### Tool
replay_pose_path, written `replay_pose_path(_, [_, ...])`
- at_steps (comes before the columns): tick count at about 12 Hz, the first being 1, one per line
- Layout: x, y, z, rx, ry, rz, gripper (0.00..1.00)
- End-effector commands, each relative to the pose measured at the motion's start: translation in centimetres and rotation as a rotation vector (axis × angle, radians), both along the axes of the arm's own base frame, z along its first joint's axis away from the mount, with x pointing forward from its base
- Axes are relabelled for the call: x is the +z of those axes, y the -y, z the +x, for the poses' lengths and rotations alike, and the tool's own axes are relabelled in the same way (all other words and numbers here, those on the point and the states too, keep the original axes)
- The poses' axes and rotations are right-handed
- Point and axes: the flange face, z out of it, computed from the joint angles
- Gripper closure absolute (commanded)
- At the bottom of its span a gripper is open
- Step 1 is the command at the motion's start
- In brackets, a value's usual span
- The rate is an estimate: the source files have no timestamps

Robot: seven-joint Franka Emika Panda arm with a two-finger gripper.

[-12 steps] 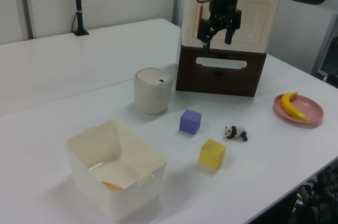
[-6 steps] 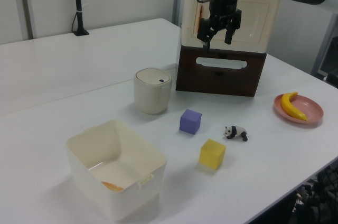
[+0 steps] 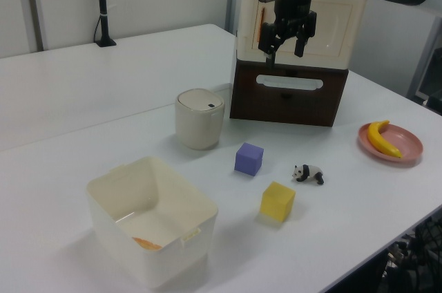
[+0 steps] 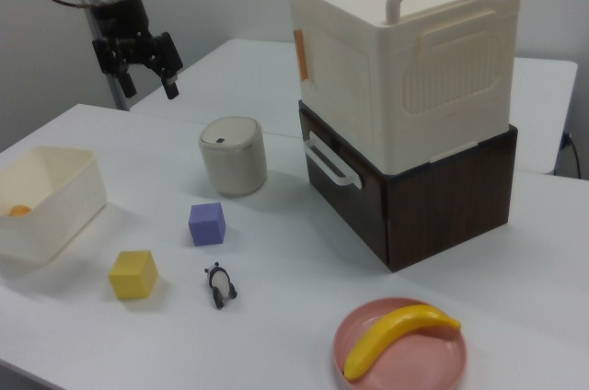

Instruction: Slide the drawer open

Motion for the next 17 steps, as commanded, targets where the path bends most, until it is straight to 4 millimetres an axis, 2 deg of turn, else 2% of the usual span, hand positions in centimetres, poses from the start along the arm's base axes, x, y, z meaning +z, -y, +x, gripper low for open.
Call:
replay_pose_path(1, [0.5, 1.0, -0.5, -0.025, 0.006, 0.010, 0.00])
replay_pose_path(14, [-0.1, 1.1, -0.3, -0.032, -0.006, 0.056, 0.00])
replay_pose_path(16, [-0.6, 1.3, 0.1, -0.031, -0.009, 0.055, 0.00])
replay_pose_path(17, [-1.1, 2.1, 0.6, -0.044, -0.016, 0.054, 0.00])
